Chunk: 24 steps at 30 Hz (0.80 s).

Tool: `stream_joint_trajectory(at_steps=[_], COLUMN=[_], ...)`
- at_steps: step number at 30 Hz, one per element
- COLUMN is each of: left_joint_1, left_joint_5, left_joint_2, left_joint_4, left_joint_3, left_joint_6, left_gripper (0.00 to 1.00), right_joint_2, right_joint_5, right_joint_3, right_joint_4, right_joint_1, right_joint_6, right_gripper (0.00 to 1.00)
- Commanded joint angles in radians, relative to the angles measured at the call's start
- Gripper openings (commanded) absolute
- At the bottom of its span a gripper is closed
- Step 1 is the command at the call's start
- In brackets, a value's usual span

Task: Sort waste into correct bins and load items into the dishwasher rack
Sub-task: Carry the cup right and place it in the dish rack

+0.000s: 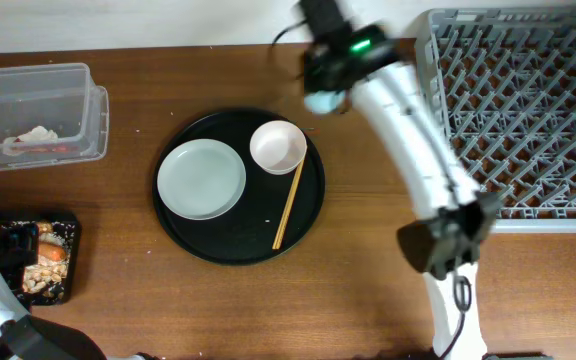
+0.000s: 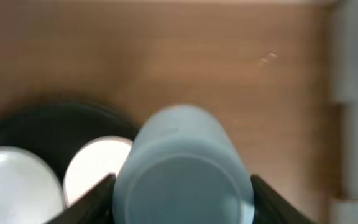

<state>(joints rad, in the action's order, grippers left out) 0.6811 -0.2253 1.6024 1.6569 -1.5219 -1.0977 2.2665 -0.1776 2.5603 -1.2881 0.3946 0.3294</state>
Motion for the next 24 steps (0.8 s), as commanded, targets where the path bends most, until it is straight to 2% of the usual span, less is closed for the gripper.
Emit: stream_joint_trajectory(at_steps=[1,3,5,8,11,18,19,23,24], left_joint_1=[0.002,0.002,0.002,0.002,0.002,0.002,0.002,0.002,0.002], left_joint_5=[-0.006,-0.006,-0.006,-0.006,-0.006,-0.006,-0.006,-0.006,-0.006], left_joint_2=[-0.014,-0.014,-0.014,-0.014,-0.014,-0.014,-0.014,-0.014,-0.014], left_joint_4=[0.001,0.001,0.001,0.001,0.001,0.001,0.001,0.001,0.001], left_joint_3=[-0.002,-0.002,-0.002,-0.002,-0.002,-0.002,-0.002,-0.002,-0.002], left_joint_6=[-0.016,-0.016,-0.016,-0.016,-0.016,-0.016,-0.016,-0.016,-0.016], left_gripper=[0.99,0.99,0.99,0.99,0.99,0.99,0.99,0.99,0.99], right_joint_2=[-0.065,-0.065,-0.063,-0.042,0.009,0.198,0.212,0.220,0.220], right_joint_5=[-0.026,-0.014,0.003,0.049,0.180,0.192,0.185,0.121,0.121], right_joint_3=[0.261,0.346,0.353,0.327,0.326,0.325,0.325,0.324,0.324], right_joint_4=[-0.138,-0.210,-0.249,-0.240,-0.180,-0.180,-0.192,-0.232,-0.243], right_joint_1=[-0.209,-0.387,-0.581,-0.805,-0.953,-0.995,-0.995,-0.998,-0.997], right_joint_6=[-0.068,-0.071,-0.102,-0.121,-0.154,-0.195,-0.195,-0.195,-0.195], right_gripper=[0.53,0.53,0.53,0.53,0.53,0.54,0.57,0.58,0.62])
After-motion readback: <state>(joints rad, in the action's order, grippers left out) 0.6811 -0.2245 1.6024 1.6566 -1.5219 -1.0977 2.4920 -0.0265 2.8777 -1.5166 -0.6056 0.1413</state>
